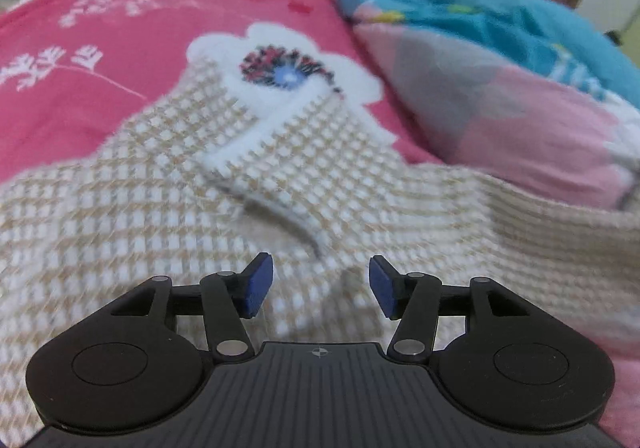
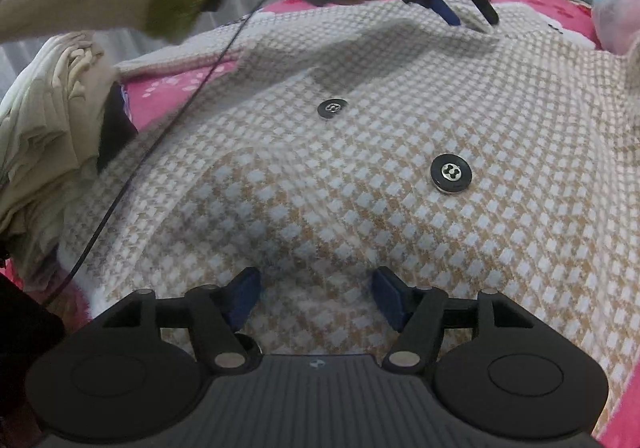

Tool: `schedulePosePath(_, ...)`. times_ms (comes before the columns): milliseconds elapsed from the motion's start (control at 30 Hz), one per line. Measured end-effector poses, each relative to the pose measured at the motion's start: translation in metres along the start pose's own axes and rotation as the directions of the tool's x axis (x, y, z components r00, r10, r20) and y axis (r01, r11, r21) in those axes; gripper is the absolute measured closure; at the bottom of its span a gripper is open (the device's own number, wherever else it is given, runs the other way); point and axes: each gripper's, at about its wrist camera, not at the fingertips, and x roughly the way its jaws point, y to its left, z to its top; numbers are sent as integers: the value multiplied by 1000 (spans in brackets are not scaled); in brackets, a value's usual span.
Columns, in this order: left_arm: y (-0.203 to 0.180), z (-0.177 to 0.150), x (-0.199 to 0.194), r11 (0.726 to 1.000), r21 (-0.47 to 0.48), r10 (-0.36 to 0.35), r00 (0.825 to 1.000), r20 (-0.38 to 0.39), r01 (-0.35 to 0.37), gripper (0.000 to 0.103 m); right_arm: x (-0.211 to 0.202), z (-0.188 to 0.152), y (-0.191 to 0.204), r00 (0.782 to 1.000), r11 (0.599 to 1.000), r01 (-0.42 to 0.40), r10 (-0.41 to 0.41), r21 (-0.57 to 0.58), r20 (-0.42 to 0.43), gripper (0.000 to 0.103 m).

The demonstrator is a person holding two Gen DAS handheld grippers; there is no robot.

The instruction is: Fold clothes

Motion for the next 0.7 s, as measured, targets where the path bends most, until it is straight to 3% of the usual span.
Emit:
schedulePosePath(133,6,7,19,997,-73,7,1000,-11,-8,52,1,-1,-3,1000,1000,-15,15,2,10,35)
schedulePosePath(200,8,9,24,994,-111,-21,1000,-3,20,60,0,-2,-5,1000,1000,-24,24,7,14,35)
schedulePosePath(300,10,8,32,983,-170,-64,998,19,66,75,0,-2,-6,999,999,-36,36,11,18,33)
schedulePosePath(367,9,8,31,983,-171,-66,996,53,75,95,-1,-1,-6,999,999,-38,38,8,18,33)
schedulePosePath(467,5,12,23,987,-145,-55,992,115,71,97,-3,3,-5,999,1000,-31,31,3,15,34)
schedulePosePath(600,-8,18,-13,994,-44,-84,967,240,97,98,-5,10,-7,1000,1000,-14,14,24,16,34)
schedulePosePath(700,-8,27,-17,997,3,-80,963,257,82,98,-4,15,-12,1000,999,-16,15,46,20,34)
